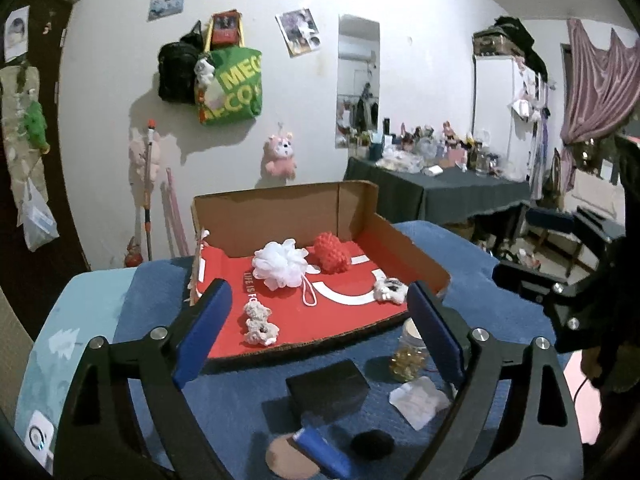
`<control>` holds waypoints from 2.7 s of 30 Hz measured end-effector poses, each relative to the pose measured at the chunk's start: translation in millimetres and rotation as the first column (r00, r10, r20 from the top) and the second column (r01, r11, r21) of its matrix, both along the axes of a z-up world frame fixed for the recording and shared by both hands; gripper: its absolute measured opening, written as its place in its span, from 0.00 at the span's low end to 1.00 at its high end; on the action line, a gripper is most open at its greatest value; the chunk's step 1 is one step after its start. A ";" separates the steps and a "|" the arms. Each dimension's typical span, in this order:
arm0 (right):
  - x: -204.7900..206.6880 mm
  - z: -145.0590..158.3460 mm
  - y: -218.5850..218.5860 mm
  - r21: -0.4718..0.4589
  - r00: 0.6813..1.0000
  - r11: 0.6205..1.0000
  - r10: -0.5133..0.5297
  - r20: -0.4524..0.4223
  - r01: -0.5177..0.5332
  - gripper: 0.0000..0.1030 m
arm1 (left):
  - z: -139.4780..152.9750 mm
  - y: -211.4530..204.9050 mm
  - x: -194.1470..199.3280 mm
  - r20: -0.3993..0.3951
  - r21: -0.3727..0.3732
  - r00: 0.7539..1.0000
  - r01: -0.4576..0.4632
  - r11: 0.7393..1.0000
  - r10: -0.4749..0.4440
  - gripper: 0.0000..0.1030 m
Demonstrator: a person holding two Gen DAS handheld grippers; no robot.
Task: Organize soft objects
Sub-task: 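Lift both tools out of the box and back over the bed, then grasp the tan round sponge pad with the left tool while the right tool grasps the red yarn ball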
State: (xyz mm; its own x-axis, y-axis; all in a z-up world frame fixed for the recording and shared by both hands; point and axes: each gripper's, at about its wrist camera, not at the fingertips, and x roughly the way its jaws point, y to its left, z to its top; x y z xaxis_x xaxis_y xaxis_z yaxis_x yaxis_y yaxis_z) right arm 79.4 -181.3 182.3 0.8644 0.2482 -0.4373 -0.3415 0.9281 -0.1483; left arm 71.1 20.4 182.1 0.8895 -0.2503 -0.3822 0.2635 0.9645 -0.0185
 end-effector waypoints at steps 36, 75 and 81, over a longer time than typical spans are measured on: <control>-54.8 -134.7 -35.0 0.056 0.974 0.980 -0.184 -0.130 0.193 1.00 | -132.1 -1.4 -51.4 -0.172 -0.017 0.977 -0.131 0.991 0.126 0.89; 39.8 -165.9 -56.6 0.014 0.904 0.967 -0.231 -0.361 0.253 0.59 | -161.3 32.2 13.7 -0.382 0.104 0.924 0.052 0.993 -0.008 0.47; 22.5 -155.5 -54.2 0.081 0.931 0.975 -0.169 -0.323 0.205 0.38 | -150.4 34.1 -1.1 -0.339 0.081 0.941 0.035 0.996 -0.005 0.45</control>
State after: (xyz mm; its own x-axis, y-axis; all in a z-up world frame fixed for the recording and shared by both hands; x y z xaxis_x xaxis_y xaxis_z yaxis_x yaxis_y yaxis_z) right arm 101.8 -235.5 26.7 0.7240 0.1581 -0.6715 -0.1722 0.9840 0.0459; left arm 70.0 54.5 31.7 0.6994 -0.2201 -0.6800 0.2751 0.9610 -0.0281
